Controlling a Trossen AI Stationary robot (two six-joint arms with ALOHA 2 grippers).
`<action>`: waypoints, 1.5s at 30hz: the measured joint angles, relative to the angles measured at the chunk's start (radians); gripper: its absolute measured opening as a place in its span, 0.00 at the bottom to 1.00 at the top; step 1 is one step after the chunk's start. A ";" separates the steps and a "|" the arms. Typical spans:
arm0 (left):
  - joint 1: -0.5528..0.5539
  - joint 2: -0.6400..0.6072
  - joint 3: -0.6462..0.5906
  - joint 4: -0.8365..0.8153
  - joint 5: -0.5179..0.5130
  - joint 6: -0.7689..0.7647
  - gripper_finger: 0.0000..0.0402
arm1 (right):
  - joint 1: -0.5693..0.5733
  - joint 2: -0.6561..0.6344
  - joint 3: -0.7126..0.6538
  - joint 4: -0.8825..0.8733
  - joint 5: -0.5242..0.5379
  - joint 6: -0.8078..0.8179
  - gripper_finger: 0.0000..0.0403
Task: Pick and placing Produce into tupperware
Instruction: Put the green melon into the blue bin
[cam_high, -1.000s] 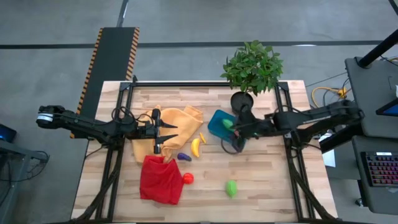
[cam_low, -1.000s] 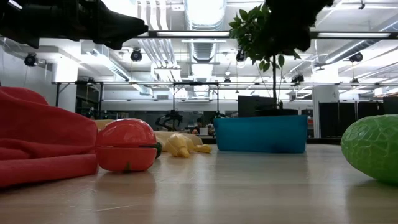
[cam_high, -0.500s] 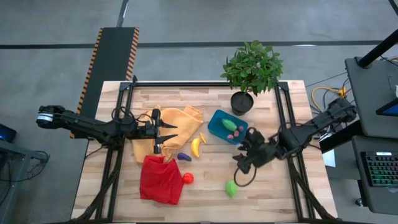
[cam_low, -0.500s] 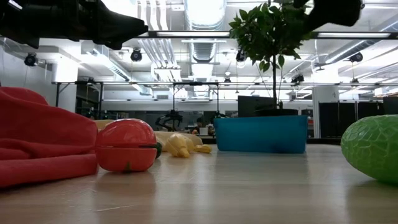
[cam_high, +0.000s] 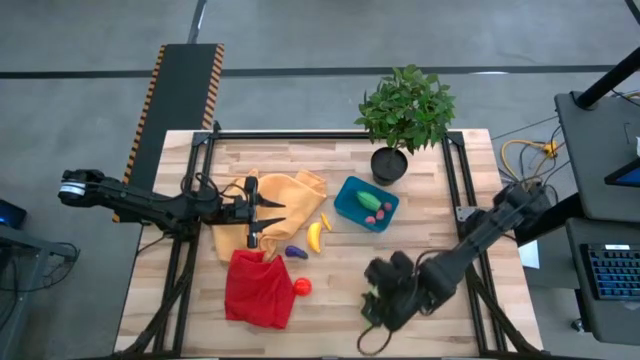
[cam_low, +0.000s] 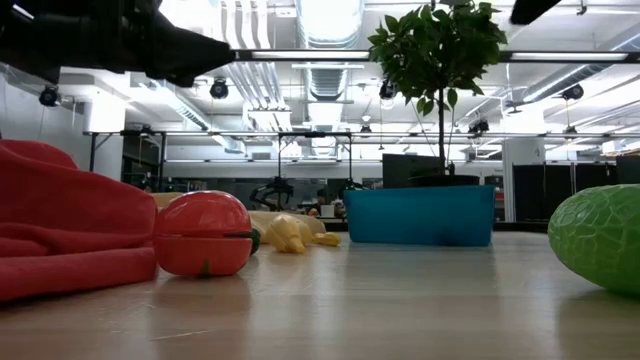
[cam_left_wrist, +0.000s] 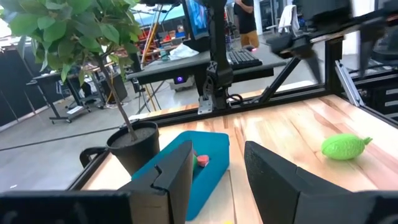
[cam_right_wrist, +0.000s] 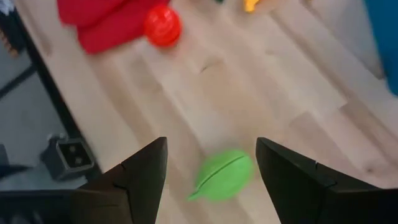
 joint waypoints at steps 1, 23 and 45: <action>0.000 0.000 -0.002 0.000 0.000 0.000 0.33 | 0.008 0.022 0.022 -0.001 -0.014 -0.012 0.59; 0.000 0.000 0.014 0.114 0.000 0.001 0.33 | -0.023 0.211 0.111 -0.175 -0.203 0.233 0.88; 0.000 0.000 0.012 0.168 0.000 0.010 0.33 | -0.002 0.329 0.099 -0.169 -0.168 0.524 0.85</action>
